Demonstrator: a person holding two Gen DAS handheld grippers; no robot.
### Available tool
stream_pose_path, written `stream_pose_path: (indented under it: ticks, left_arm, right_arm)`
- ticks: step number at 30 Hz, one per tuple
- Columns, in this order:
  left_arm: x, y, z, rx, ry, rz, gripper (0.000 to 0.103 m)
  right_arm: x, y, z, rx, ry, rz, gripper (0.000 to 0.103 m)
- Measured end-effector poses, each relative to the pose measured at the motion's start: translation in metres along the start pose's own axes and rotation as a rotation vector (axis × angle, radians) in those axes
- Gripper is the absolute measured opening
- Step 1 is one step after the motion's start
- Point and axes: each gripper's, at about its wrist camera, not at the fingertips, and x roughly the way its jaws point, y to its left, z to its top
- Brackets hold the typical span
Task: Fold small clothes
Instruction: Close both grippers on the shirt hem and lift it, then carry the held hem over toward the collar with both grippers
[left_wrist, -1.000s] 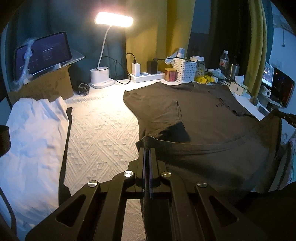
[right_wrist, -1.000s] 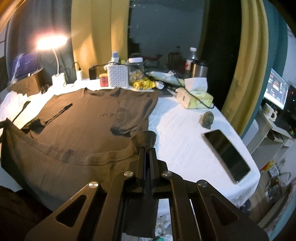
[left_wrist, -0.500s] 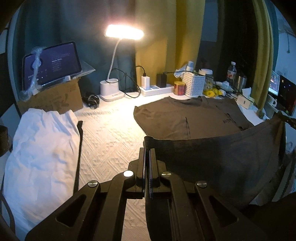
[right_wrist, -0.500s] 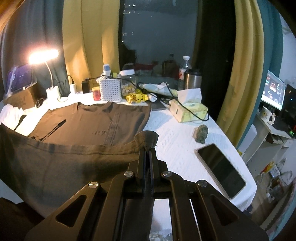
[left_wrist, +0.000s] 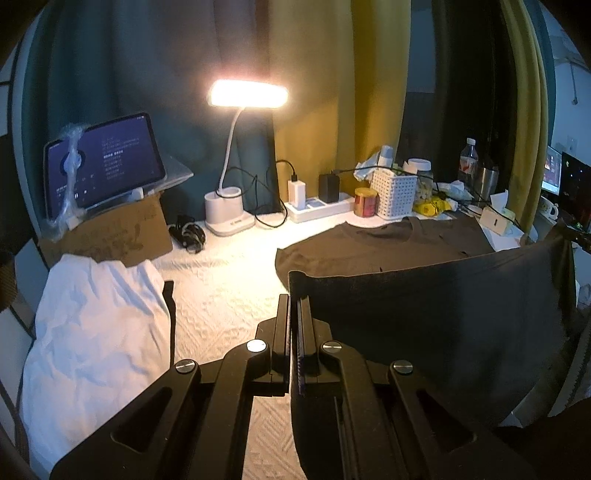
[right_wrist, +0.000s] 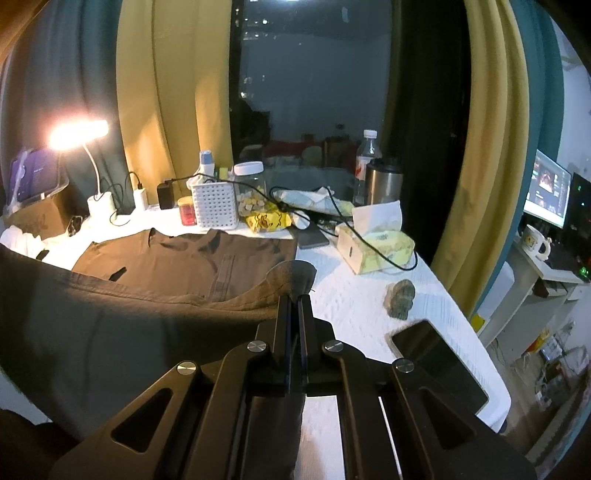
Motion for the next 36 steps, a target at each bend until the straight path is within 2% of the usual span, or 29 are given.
stream_pose_path:
  ticks: [6, 9, 14, 19, 24, 29, 36]
  left_arm:
    - [0.002, 0.001, 0.013, 0.008, -0.026, 0.011, 0.001]
    - [0.007, 0.001, 0.012, 0.016, -0.008, 0.005, 0.001]
    - [0.026, -0.008, -0.015, 0.055, 0.112, -0.029, 0.001]
    - [0.049, -0.018, -0.054, 0.071, 0.232, -0.056, 0.001]
    - [0.057, -0.025, -0.067, 0.098, 0.313, -0.088, 0.002]
    - [0.051, -0.025, -0.068, 0.131, 0.341, -0.166, 0.003]
    - [0.046, -0.004, -0.062, 0.134, 0.324, -0.154, 0.003]
  right_arm:
    - [0.003, -0.001, 0.012, -0.01, -0.022, 0.0, 0.004]
    - [0.007, -0.001, 0.014, -0.02, -0.013, -0.002, 0.004]
    - [0.024, -0.004, -0.005, -0.022, 0.074, -0.012, 0.004]
    - [0.043, -0.007, -0.043, -0.01, 0.191, -0.027, 0.004]
    - [0.053, -0.013, -0.071, 0.018, 0.265, -0.045, 0.004]
    - [0.057, -0.017, -0.087, 0.038, 0.304, -0.052, 0.004]
    - [0.06, -0.017, -0.094, 0.045, 0.319, -0.051, 0.004]
